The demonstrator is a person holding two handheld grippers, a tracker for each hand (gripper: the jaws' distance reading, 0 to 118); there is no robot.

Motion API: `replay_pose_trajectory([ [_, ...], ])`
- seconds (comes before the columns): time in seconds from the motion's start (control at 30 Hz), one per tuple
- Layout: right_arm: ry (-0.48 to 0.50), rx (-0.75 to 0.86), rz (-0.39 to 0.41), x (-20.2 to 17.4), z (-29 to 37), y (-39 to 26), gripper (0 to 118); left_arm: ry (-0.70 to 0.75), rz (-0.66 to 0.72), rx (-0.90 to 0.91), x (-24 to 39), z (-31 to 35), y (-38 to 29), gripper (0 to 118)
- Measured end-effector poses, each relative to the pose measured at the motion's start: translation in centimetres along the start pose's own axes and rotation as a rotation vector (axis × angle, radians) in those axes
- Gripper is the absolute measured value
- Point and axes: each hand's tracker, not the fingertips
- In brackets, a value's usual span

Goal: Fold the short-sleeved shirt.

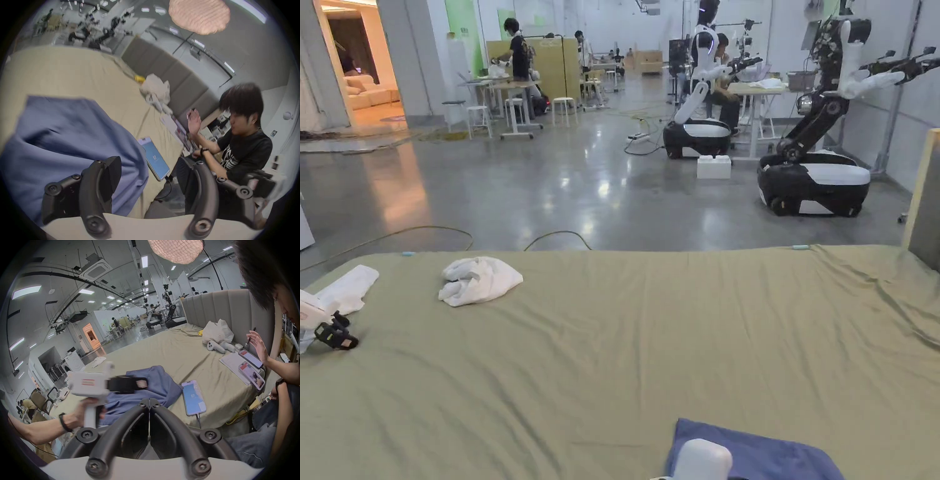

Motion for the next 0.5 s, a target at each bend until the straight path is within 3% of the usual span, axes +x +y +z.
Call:
replay_pose_trajectory([
  [0.1,0.048,0.067,0.045,-1.8,-0.7,1.7,1,0.222,-0.156,0.221,2.1,9.6,-0.1,77],
  [0.2,0.068,0.131,0.138,-3.8,-1.3,3.0,1,0.519,-0.314,0.367,5.8,15.5,-2.1,75],
  [0.33,0.075,0.206,0.232,-6.6,-1.2,4.5,1,0.668,-0.317,0.428,8.6,20.1,-4.0,71],
  [0.4,0.061,0.238,0.265,-7.5,-0.8,4.7,1,0.710,-0.303,0.457,9.5,21.7,-4.8,58],
  [0.5,0.052,0.257,0.295,-8.3,-0.1,4.7,1,0.710,-0.241,0.460,9.9,23.6,-5.1,8],
])
